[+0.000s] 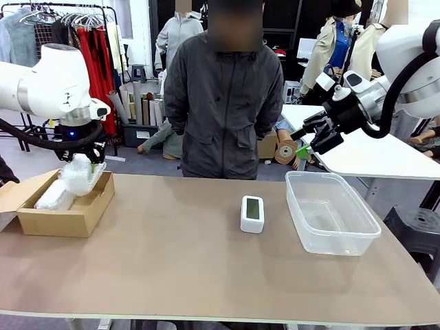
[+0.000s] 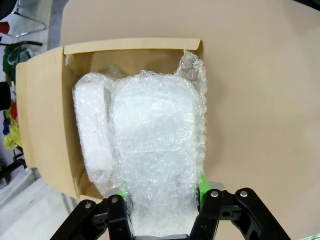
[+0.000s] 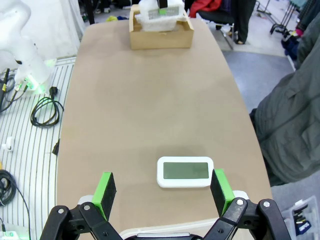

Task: Separate and place wrapped and unwrapped clocks.
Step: If the picked Digital clock is wrapped, place it in the Package Box ; if not, place it in the Organizing box.

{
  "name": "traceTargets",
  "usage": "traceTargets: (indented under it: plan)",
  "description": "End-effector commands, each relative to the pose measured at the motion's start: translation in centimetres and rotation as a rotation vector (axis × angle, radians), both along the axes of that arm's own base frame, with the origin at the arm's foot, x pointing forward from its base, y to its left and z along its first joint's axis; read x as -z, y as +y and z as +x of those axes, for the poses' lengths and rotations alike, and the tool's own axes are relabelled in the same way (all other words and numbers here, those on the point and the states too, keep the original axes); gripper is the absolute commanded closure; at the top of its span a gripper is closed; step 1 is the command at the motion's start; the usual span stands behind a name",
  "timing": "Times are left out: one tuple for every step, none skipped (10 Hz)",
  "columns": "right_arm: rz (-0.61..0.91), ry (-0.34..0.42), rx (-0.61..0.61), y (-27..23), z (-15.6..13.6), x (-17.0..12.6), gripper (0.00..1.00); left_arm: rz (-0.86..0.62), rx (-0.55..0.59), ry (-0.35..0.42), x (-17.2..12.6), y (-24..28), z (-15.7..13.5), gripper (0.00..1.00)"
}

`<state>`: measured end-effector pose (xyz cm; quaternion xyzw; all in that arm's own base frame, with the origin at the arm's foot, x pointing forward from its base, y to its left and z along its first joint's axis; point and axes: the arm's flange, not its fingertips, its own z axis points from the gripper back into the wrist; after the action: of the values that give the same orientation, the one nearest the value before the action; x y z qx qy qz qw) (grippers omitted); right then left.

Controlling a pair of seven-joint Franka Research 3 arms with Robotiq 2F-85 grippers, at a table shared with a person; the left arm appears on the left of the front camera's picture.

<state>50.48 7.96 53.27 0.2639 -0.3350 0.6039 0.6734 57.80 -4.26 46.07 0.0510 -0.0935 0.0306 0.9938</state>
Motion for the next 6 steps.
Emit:
traceTargets:
  plan:
    - [0.005,-0.006,-0.003,0.0,0.0,-0.2,0.0,-0.001,-0.002,-0.004,-0.2,0.1,0.1,1.0]
    - [0.005,-0.006,-0.003,0.0,0.0,-0.2,0.0,0.006,0.14,-0.004,0.7,0.3,-0.2,1.0]
    - [0.005,-0.006,-0.003,0.0,0.0,-0.2,0.0,0.024,0.165,-0.007,1.5,0.3,-0.2,1.0]
    - [0.005,-0.006,-0.003,0.0,0.0,-0.2,0.0,0.037,0.178,-0.019,2.3,0.3,0.1,1.0]
    - [0.005,-0.006,-0.003,0.0,0.0,-0.2,0.0,0.03,0.201,-0.018,3.1,0.4,0.1,1.0]
    - [0.005,-0.006,-0.003,0.0,0.0,-0.2,0.0,0.036,0.189,0.002,3.9,0.3,-0.1,1.0]
